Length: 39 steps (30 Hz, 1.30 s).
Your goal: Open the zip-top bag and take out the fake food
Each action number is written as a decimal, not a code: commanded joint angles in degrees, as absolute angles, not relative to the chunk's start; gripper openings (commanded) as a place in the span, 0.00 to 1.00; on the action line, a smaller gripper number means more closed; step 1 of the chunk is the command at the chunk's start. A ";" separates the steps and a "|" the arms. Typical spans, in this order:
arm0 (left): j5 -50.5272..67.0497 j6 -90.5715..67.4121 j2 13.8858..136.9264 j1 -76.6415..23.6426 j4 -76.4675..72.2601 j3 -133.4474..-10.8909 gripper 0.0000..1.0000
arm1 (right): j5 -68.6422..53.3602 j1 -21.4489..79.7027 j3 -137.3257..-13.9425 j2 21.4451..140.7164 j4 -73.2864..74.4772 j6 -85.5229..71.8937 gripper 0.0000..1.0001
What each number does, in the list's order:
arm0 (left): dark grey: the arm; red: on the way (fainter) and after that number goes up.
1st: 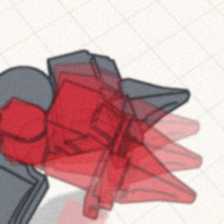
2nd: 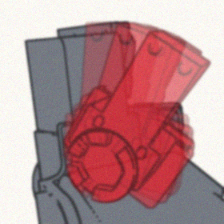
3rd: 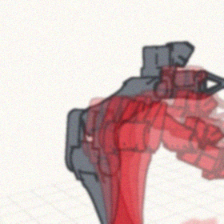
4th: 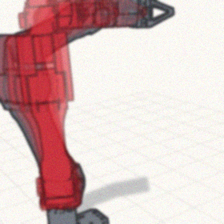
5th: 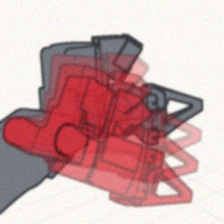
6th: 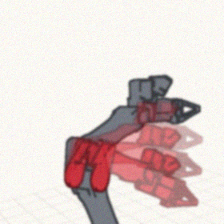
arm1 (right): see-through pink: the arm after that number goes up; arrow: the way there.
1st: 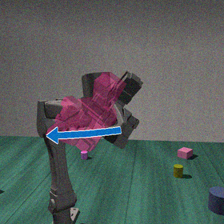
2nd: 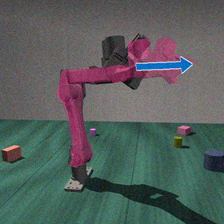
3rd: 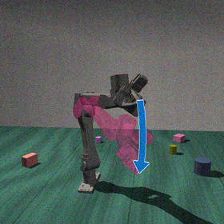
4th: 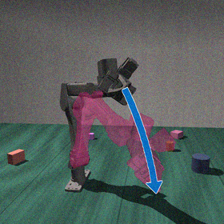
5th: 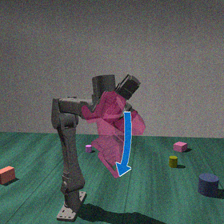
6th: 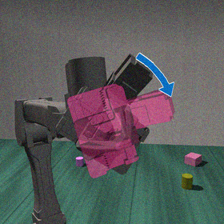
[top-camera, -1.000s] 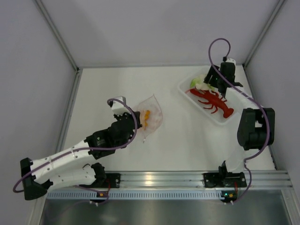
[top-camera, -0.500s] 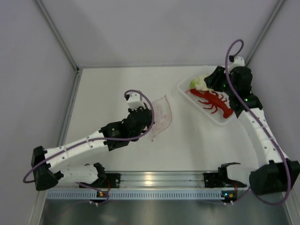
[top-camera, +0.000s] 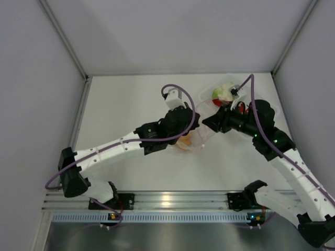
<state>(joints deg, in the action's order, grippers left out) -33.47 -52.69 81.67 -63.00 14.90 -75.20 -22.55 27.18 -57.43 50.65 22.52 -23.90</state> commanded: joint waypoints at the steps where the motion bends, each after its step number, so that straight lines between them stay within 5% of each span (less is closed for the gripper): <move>1: -26.75 -57.74 86.12 -64.42 9.06 -80.50 0.00 | -15.85 27.95 -60.38 49.22 28.72 -19.97 0.36; 7: -30.91 -63.80 85.62 -65.04 5.45 -77.27 0.00 | -1.86 27.86 -63.19 51.50 39.72 -15.12 0.36; 18: -40.52 -68.30 74.71 -65.48 4.92 -61.17 0.00 | -2.20 30.05 -62.23 63.35 32.97 -17.74 0.34; 26: -35.07 -57.50 76.28 -65.48 0.62 -66.79 0.00 | -0.62 39.10 -63.02 65.31 25.07 -23.72 0.35; 39: -46.14 -62.13 82.79 -70.48 -2.64 -73.83 0.00 | 10.19 43.86 -63.10 66.00 22.32 -32.52 0.29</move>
